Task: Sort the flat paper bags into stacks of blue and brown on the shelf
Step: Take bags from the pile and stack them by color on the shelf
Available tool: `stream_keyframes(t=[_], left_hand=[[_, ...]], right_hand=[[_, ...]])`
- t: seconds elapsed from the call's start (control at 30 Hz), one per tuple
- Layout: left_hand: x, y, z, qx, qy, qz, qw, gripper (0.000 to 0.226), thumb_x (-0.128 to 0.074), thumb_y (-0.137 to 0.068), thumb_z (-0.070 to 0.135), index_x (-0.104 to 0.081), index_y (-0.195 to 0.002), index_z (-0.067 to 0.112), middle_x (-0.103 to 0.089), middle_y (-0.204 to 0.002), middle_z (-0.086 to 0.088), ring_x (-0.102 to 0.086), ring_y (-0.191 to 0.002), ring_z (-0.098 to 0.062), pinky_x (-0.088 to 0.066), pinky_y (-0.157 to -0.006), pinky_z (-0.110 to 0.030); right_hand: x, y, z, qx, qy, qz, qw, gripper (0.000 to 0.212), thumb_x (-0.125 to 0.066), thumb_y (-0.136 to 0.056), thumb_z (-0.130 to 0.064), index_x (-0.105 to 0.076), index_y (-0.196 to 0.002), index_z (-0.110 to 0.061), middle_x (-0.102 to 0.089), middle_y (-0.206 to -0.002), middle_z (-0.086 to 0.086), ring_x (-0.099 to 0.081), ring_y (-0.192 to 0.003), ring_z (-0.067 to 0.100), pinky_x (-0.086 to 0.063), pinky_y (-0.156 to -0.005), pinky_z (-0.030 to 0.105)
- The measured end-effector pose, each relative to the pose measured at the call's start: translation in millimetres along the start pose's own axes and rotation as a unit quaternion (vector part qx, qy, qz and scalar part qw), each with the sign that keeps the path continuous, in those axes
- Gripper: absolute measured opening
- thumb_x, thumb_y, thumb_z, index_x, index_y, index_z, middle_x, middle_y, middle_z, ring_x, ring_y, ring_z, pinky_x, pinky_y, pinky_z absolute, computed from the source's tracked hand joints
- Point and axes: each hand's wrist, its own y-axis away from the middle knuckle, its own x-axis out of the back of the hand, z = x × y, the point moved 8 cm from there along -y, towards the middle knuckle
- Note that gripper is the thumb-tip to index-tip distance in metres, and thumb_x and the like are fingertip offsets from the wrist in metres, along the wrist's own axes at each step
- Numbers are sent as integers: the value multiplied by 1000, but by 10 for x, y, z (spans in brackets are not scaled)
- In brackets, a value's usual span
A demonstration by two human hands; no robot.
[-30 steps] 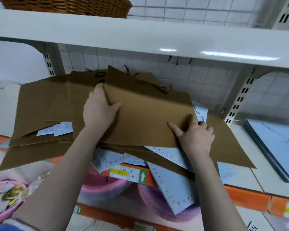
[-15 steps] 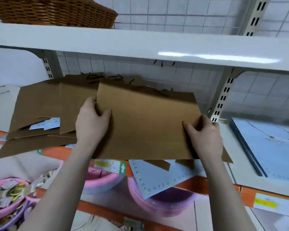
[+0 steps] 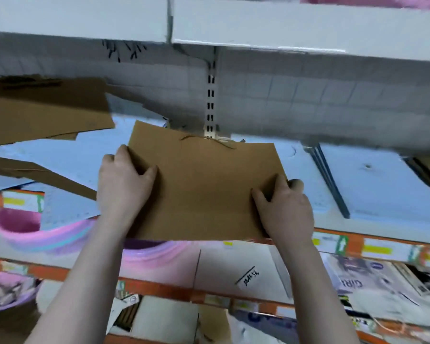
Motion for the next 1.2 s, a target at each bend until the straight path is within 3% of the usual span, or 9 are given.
stream_keyframes(t=[0.23, 0.63, 0.83, 1.0, 1.2], left_hand=[[-208, 184, 570, -46, -6, -13, 999, 55, -64, -84, 35, -46, -125, 3, -46, -119, -26, -45, -112, -42, -39, -92, -46], [-757, 432, 1211, -81, -8, -41, 996, 68, -65, -84, 36, -39, -136, 2, -43, -122, -30, -42, -116, -47, -37, -95, -49], [-1324, 952, 2069, -98, 6, -43, 994, 63, -65, -84, 36, -41, -131, 2, -44, -119, -27, -43, -114, -43, -41, -91, -47], [-2029, 1714, 2932, -55, 37, -65, 996, 58, -63, -85, 36, -41, -128, 4, -44, -121, -22, -43, -115, -40, -42, -85, -46], [-2611, 2395, 3918, -71, 56, -106, 990, 62, -63, -85, 36, -38, -133, 5, -43, -125, -22, -40, -120, -39, -38, -94, -44]], right_hand=[[380, -48, 485, -17, 5, 40, 999, 45, -48, -92, -45, -46, -118, -8, -45, -118, 13, -51, -104, 34, -40, -82, 37], [664, -308, 1187, -49, -7, 65, 997, 41, -48, -93, -43, -48, -115, -9, -45, -120, 12, -49, -107, 33, -41, -86, 37], [1017, -612, 2210, -62, 11, 75, 995, 41, -49, -93, -42, -49, -116, -8, -46, -120, 14, -49, -107, 35, -39, -85, 37], [1518, -960, 3360, -50, 48, 82, 994, 44, -50, -93, -43, -50, -119, -8, -47, -120, 18, -49, -106, 38, -39, -87, 39], [2077, -1230, 4532, -87, 64, 81, 991, 42, -49, -93, -43, -53, -116, -7, -48, -120, 18, -50, -105, 38, -41, -85, 39]])
